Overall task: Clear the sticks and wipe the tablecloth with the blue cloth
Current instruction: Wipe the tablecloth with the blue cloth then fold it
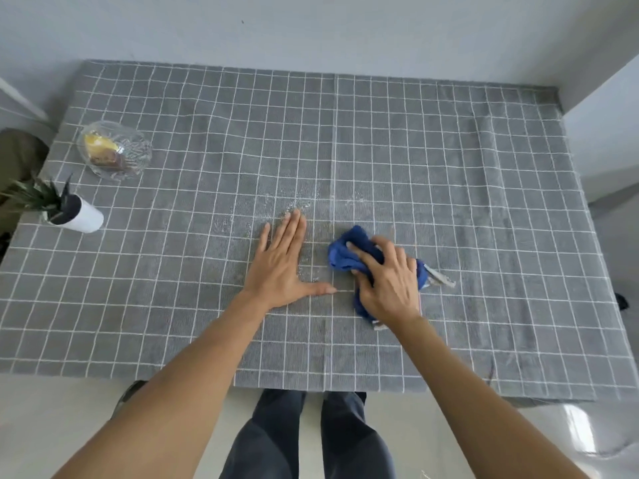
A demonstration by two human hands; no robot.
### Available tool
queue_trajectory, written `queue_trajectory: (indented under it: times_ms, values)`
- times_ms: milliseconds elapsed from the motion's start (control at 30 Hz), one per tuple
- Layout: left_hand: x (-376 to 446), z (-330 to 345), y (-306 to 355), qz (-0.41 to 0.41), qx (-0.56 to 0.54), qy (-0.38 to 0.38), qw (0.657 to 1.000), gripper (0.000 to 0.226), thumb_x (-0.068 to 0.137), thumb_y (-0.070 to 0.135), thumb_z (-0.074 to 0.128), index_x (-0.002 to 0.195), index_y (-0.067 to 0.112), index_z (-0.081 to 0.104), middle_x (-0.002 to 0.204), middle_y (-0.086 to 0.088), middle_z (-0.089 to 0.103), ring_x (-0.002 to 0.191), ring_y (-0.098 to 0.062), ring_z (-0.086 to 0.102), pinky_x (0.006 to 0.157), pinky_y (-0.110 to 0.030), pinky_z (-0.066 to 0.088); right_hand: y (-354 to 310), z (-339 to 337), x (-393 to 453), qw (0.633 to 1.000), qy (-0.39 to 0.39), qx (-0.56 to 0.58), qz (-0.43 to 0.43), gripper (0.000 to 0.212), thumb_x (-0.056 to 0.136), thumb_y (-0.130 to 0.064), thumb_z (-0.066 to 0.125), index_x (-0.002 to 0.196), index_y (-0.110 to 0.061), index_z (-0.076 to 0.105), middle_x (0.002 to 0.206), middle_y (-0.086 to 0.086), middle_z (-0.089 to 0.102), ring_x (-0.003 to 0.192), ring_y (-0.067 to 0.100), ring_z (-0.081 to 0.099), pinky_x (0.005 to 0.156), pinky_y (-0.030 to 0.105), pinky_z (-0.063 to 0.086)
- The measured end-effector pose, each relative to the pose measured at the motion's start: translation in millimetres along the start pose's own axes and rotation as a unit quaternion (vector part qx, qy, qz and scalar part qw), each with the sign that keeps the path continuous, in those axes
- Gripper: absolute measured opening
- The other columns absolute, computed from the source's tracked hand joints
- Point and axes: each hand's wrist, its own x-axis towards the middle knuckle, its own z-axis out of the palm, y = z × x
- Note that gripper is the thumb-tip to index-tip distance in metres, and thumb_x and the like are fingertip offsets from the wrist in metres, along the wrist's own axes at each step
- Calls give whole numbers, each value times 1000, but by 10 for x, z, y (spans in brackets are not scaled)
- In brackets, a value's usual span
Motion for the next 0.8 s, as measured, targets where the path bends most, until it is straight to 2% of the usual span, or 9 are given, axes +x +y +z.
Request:
queue_trajectory:
  times_ms: [167,233,333,500,700,800]
  values:
    - [6,10,-8,7,-5,-6,1000,133,57,98,15,148,6,-17,155,-9,-26,144,-20,-20,118,-48,-9,358,-121,160,989,38,-8,143,45,84,-44,44,121,-27,63,122,9,51,99,33,49,80,44,36]
    - [6,8,-12,7,-3,-8,1000,132,56,98,10,148,7,-17,155,-9,-27,145,-20,-20,117,-47,-11,390,-153,206,985,38,-2,166,44,85,-43,46,122,-26,63,126,9,49,104,33,47,83,44,34]
    - [92,-34,-26,1,-28,4,1000,126,58,96,3,149,9,-13,156,-7,-22,146,-18,-15,116,-44,-15,305,-161,271,987,57,14,152,42,86,-41,48,121,-25,63,127,7,49,106,31,45,84,43,33]
    - [587,-255,-25,-6,-61,30,998,119,66,91,17,149,12,-14,155,-3,-23,144,-16,-17,118,-44,-10,191,-142,697,988,88,31,124,39,85,-38,51,119,-25,65,127,7,50,104,32,48,84,45,35]
    - [1041,-372,-3,39,-31,-31,998,130,56,94,34,148,19,-20,155,-5,-26,143,-21,-21,114,-48,-13,251,-26,1199,996,48,4,79,34,88,-37,56,121,-30,62,130,4,47,109,31,45,88,46,34]
    - [1077,-305,-31,36,-55,-48,997,130,52,95,34,147,25,-21,154,0,-30,142,-18,-25,114,-47,-16,306,56,1223,997,25,-3,77,33,86,-39,56,118,-30,64,131,3,46,111,31,44,89,44,33]
